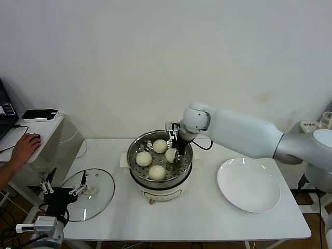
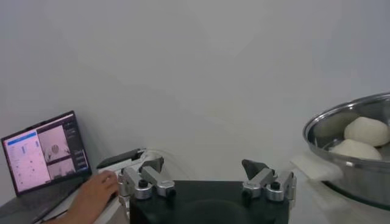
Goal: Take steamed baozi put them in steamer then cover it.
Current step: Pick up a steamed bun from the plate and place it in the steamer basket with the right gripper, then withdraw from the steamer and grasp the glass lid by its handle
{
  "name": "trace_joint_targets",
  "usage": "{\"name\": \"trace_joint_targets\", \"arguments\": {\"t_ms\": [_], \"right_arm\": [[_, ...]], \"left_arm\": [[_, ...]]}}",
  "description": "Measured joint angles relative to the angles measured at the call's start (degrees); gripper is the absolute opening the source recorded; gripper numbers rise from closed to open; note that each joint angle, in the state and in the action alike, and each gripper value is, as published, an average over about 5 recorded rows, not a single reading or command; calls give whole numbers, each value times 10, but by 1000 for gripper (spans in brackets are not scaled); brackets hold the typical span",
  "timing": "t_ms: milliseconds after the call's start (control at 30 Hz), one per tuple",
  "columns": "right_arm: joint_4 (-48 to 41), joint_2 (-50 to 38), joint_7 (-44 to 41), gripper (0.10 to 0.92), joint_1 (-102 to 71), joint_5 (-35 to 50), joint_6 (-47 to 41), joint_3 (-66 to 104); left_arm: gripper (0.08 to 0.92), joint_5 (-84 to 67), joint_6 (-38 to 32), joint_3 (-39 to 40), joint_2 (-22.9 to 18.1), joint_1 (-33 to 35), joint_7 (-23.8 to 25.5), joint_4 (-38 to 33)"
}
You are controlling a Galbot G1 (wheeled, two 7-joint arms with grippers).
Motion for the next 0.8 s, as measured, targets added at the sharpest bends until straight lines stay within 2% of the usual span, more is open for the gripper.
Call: {"name": "trace_joint_targets", "arguments": {"t_ms": [233,400,500,800], "right_arm": [[2,-3,0,636,-3,-8,-4,0],[9,-10,0,766,-3,-11,-4,6],[18,-18,-3,812,0,-12,-3,12],[79,-73,-2,823,4,-12,16,45]], "left_arm": [[823,-1,0,0,0,0,0,2],[823,-1,0,0,0,-1,0,2],[823,-1,0,-1,-1,-1,0,2],[823,2,0,6,-6,-2,0,-4]]}}
